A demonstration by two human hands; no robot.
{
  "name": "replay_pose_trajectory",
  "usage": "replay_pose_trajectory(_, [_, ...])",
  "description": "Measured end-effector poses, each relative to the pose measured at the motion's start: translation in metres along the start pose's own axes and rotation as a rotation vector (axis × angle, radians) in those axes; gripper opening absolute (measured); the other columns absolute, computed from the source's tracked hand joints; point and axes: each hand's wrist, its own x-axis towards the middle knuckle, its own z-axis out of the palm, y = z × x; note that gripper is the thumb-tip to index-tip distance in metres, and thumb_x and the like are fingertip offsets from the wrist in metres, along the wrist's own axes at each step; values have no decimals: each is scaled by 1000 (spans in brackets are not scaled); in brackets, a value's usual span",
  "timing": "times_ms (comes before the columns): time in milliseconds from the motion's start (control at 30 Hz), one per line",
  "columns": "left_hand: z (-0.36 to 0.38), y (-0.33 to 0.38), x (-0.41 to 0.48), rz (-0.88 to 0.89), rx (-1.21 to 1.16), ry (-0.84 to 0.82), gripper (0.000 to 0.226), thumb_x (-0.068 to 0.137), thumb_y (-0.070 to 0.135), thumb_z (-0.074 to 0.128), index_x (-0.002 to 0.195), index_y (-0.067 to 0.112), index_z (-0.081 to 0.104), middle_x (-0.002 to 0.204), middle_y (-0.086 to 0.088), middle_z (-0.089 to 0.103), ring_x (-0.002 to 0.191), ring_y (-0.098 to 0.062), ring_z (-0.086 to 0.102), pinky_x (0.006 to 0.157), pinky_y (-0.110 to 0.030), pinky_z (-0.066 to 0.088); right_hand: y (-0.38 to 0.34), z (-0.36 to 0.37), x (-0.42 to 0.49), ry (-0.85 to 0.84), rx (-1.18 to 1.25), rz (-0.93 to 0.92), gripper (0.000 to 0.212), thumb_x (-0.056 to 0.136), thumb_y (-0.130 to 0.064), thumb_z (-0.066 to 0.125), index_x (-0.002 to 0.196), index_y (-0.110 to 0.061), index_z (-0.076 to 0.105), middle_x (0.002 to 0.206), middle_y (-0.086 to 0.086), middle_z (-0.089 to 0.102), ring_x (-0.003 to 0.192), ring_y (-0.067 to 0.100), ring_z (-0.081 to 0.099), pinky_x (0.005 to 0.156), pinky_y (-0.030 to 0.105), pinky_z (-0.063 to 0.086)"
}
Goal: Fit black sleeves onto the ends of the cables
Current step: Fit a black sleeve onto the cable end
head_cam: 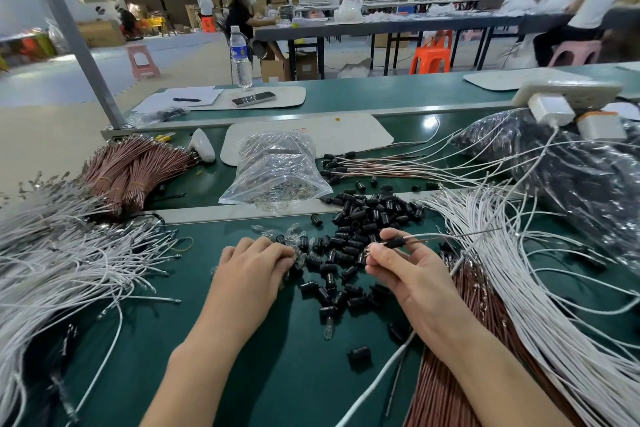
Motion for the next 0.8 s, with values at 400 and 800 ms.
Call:
replay_pose_trajectory(400, [18, 82, -15, -125, -1072, 156, 10, 98, 26, 65, 102, 33, 70, 92, 14, 73, 82, -4, 67, 72, -11, 49, 2, 2, 2, -33, 92, 5, 39, 69, -4, 76, 106, -6, 64, 76, 10, 71, 69, 17, 72, 65, 24, 60])
replay_pose_trajectory(800, [23, 80, -13, -109, -1100, 101, 11, 97, 22, 67, 102, 30, 72, 92, 9, 75, 84, -10, 69, 78, -29, 56, 0, 3, 2, -33, 88, 2, 34, 69, -3, 74, 102, -7, 65, 75, 10, 71, 68, 17, 72, 65, 24, 60])
